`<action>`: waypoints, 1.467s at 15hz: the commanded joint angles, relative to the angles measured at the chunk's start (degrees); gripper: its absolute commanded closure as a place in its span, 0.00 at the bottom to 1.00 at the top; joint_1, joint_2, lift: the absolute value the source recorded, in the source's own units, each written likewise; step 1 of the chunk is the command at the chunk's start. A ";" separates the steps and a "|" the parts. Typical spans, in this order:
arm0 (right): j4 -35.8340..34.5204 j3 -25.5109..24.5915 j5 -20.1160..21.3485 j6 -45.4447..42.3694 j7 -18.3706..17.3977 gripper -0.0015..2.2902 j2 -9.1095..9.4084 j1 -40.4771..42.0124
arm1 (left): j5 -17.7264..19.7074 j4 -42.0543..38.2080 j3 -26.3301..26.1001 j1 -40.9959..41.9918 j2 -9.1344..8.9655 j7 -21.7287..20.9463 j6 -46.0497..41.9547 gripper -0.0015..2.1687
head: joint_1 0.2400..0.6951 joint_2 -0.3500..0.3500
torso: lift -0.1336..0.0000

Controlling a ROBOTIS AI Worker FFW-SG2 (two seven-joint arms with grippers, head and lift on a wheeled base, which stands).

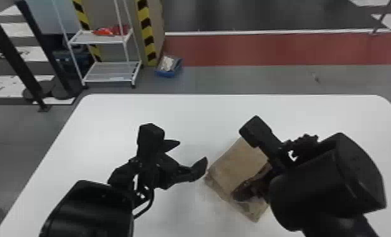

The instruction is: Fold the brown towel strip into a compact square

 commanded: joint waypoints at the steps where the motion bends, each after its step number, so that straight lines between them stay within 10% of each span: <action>1: 0.01 0.00 0.65 -0.19 0.19 0.74 -0.15 0.39 | -0.39 1.46 -3.65 0.14 0.05 0.45 -0.53 0.03 | 1.00 0.56 | 0.07; 10: -0.26 -2.55 2.06 -0.89 0.19 0.74 -3.58 0.04 | -2.15 8.06 -4.71 -2.59 0.14 3.08 -4.57 0.03 | 1.00 0.43 | 0.07; 22: -8.17 -21.36 -6.38 -1.06 0.19 0.73 -3.05 2.77 | -1.71 7.00 -4.71 -1.80 0.14 2.91 -4.57 0.03 | 1.00 0.35 | 0.07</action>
